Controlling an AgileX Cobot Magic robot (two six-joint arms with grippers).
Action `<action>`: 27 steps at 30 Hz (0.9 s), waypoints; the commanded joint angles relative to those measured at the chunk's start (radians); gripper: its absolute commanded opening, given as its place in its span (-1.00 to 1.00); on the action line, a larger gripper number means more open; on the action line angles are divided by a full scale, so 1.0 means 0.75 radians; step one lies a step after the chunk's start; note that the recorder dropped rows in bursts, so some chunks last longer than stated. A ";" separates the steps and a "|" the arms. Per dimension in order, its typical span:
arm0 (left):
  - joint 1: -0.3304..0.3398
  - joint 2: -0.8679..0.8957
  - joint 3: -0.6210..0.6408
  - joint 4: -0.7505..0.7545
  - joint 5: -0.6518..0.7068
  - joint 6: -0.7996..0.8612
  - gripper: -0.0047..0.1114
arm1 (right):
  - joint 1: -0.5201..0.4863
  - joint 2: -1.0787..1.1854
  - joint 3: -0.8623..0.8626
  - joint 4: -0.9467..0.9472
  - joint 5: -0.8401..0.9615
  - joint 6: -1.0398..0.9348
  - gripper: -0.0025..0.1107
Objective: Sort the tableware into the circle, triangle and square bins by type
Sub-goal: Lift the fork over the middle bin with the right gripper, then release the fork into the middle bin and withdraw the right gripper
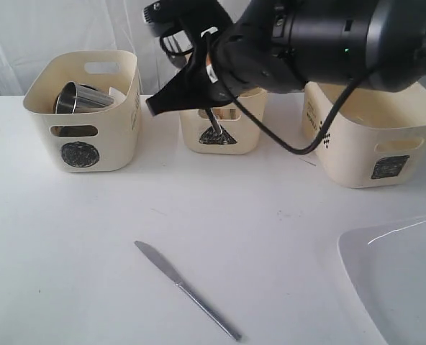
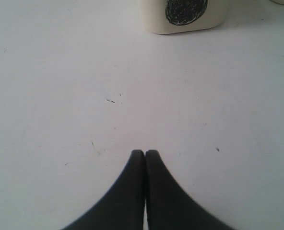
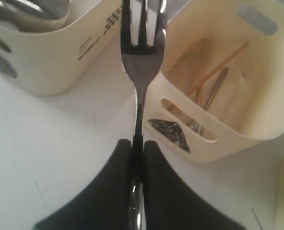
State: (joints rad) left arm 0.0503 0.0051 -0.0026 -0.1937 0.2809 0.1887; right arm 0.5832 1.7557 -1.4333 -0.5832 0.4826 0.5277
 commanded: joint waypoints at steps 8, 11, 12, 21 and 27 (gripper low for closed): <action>-0.005 -0.005 0.003 -0.015 -0.002 -0.010 -0.92 | -0.274 0.005 0.006 -0.020 -0.445 0.160 -0.96; -0.005 -0.005 0.003 -0.015 -0.002 -0.010 -0.92 | -0.335 0.040 0.015 -0.018 -0.562 0.257 -0.96; -0.005 -0.005 0.003 -0.015 -0.002 -0.010 -0.92 | -0.349 0.056 0.015 -0.018 -0.592 0.280 -0.96; -0.005 -0.005 0.003 -0.015 -0.002 -0.010 -0.92 | -0.431 0.204 0.006 0.015 -0.969 0.314 -0.96; -0.005 -0.005 0.003 -0.015 -0.002 -0.010 -0.92 | -0.457 0.372 -0.102 0.015 -0.994 0.308 -0.96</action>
State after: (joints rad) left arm 0.0503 0.0051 -0.0026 -0.1937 0.2809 0.1887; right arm 0.2610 1.9838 -1.4738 -0.5783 -0.2405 0.7590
